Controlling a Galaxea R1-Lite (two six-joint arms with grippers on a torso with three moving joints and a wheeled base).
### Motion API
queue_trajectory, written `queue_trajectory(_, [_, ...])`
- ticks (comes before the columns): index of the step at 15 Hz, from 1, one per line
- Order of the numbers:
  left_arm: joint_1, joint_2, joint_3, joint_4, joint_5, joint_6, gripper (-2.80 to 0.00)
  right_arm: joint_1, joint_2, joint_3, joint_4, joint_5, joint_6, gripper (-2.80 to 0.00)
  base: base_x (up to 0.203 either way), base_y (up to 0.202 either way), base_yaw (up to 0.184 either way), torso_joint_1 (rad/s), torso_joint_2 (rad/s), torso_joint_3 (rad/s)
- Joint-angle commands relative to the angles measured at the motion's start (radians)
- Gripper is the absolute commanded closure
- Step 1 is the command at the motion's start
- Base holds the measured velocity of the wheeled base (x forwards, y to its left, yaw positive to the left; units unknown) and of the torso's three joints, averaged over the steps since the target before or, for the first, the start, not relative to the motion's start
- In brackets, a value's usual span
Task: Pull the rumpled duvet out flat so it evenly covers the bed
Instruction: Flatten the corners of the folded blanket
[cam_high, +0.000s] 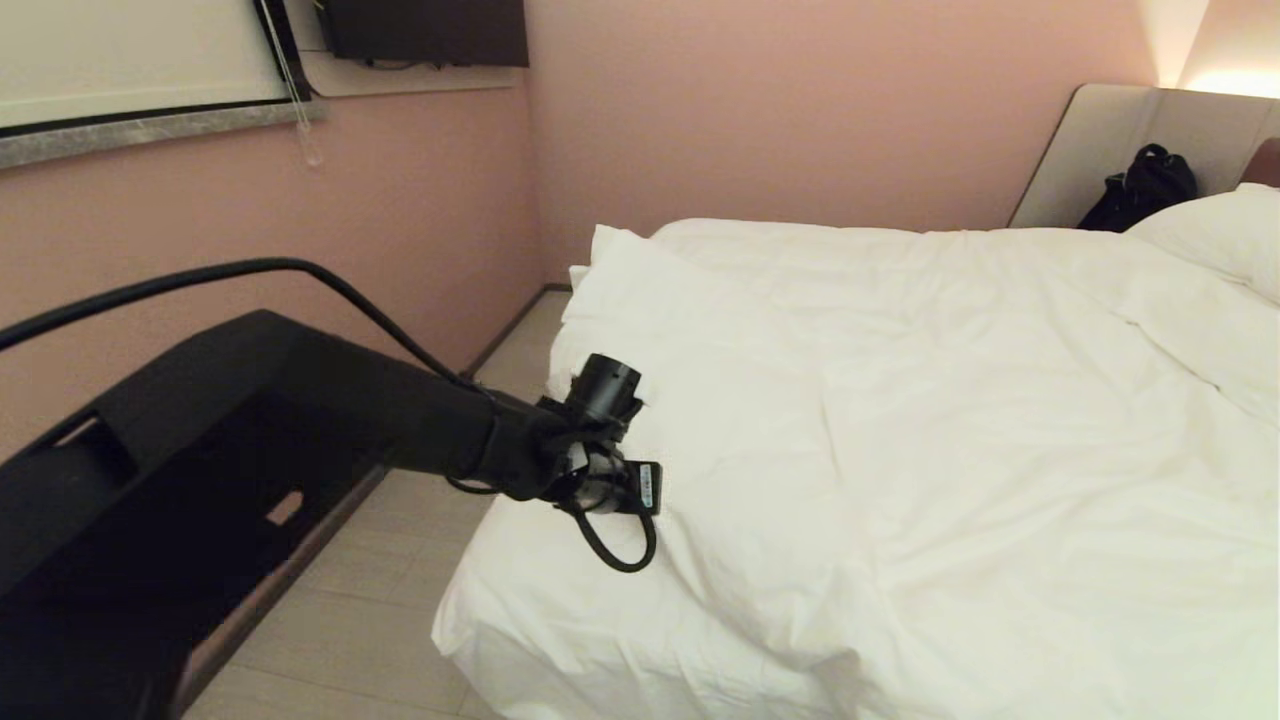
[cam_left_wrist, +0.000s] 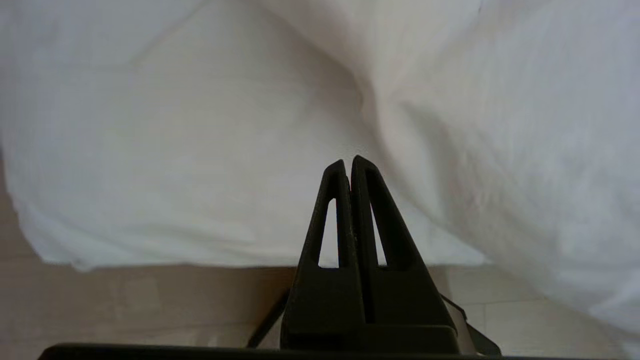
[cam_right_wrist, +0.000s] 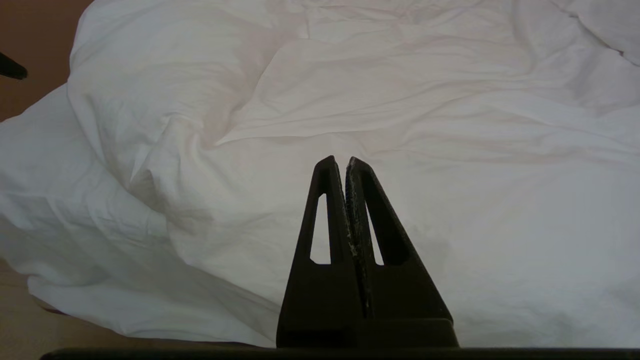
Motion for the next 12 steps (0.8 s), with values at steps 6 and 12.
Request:
queue_trajectory(6, [-0.002,-0.082,0.052,0.000,-0.001,-0.037,0.00,0.000,-0.001,0.000,0.000,0.000,-0.001,0.00,0.000,0.000,0.000,0.000,0.00,0.000])
queue_trajectory(12, [0.014,0.074,-0.085,0.002,-0.001,-0.008,0.00,0.000,-0.001,0.000,0.000,0.000,-0.001,0.00,0.000,0.000,0.000,0.000,0.00,0.000])
